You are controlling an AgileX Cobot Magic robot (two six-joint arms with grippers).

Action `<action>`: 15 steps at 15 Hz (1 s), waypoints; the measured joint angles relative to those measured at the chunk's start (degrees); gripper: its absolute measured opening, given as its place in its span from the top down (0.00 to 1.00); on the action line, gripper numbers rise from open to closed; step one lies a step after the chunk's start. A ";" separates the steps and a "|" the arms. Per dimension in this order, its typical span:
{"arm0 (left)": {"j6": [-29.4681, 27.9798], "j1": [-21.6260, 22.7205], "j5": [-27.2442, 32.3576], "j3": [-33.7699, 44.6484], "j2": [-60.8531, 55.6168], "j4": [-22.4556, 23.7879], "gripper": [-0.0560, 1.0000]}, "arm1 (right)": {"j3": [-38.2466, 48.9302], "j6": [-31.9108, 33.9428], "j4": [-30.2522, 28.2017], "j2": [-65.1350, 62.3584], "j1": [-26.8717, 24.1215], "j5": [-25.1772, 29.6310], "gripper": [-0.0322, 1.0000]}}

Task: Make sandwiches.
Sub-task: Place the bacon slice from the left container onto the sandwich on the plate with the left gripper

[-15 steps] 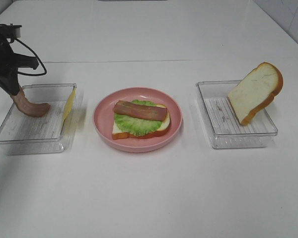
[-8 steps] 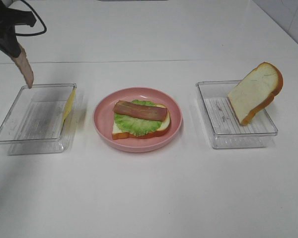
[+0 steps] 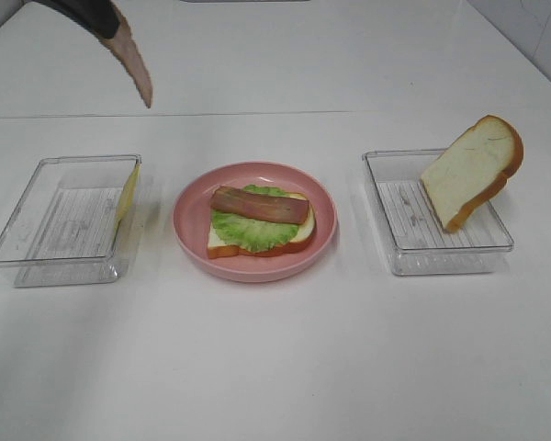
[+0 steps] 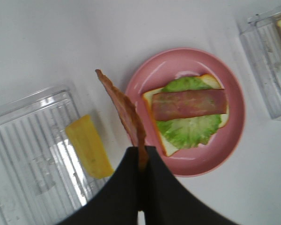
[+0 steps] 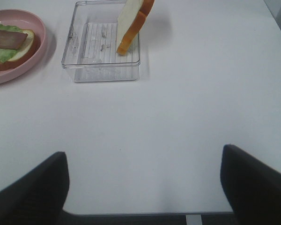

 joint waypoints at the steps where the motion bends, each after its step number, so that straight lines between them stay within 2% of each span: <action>1: 0.00 -1.38 -0.40 -0.11 0.00 -0.86 0.95 | 0.00 0.00 0.00 0.00 0.00 0.00 0.15; 5: 0.00 -5.73 -1.89 -0.46 3.44 -6.88 0.95 | 0.00 0.00 0.00 0.00 0.00 0.00 0.15; 9: 0.00 -9.74 -7.05 -0.46 10.14 -10.43 0.95 | 0.00 0.00 0.00 0.00 0.00 0.00 0.15; 12: 0.00 -11.52 -11.17 -0.46 15.13 -15.18 0.95 | 0.00 0.00 0.00 0.00 0.00 0.00 0.15; 15: 0.00 -12.49 -12.15 -2.92 20.23 -17.07 0.95 | 0.00 0.00 0.00 0.00 0.00 0.00 0.15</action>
